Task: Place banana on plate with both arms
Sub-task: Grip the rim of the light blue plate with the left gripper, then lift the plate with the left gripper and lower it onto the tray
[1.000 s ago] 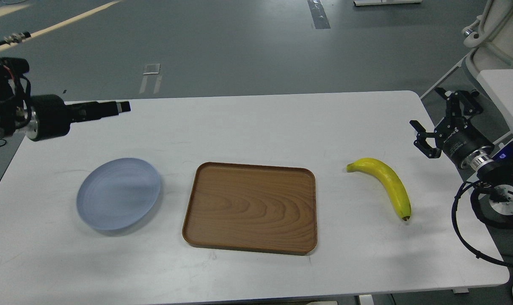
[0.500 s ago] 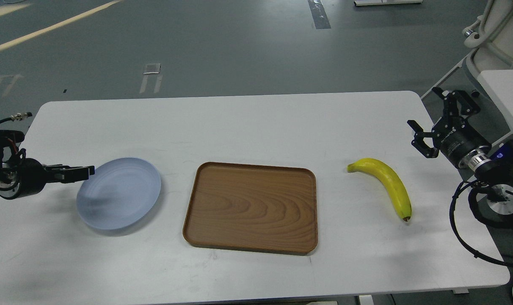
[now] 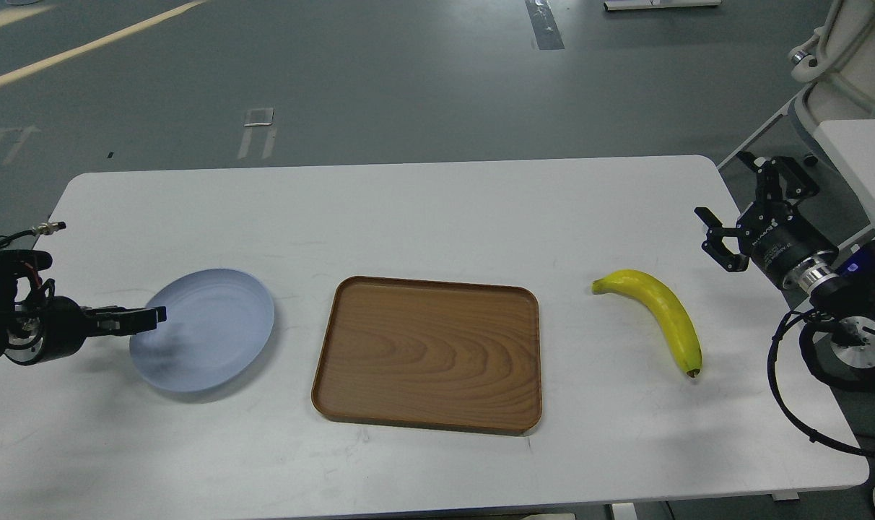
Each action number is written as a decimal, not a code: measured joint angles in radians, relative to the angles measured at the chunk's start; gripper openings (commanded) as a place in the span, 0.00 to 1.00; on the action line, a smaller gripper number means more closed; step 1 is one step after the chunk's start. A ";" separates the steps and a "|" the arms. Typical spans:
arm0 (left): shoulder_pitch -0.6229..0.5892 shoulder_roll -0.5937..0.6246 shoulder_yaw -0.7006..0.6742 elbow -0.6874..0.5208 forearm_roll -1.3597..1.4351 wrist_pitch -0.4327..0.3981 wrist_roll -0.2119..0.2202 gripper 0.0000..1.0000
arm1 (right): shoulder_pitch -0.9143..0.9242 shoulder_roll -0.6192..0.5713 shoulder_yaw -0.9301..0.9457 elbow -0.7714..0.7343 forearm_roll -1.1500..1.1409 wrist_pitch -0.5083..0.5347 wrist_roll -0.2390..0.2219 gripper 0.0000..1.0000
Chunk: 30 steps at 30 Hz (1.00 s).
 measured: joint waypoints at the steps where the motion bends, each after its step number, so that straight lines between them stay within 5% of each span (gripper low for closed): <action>1: 0.001 0.000 0.000 0.000 -0.001 0.000 0.000 0.40 | 0.000 0.001 0.000 0.000 0.000 0.000 0.000 1.00; 5: 0.003 0.001 0.000 -0.001 -0.017 -0.002 0.000 0.05 | 0.000 0.004 0.000 0.000 0.000 0.000 0.000 1.00; 7: 0.003 0.004 0.000 -0.005 -0.025 -0.003 0.000 0.00 | 0.000 0.004 0.000 -0.001 0.000 0.000 0.000 1.00; 23: -0.019 0.012 -0.003 -0.016 -0.033 -0.009 -0.001 0.00 | 0.003 -0.001 0.000 0.000 0.000 0.000 0.000 1.00; 30: -0.184 0.018 -0.004 -0.080 -0.063 -0.110 0.000 0.00 | 0.009 -0.004 0.000 -0.001 0.000 0.000 0.001 1.00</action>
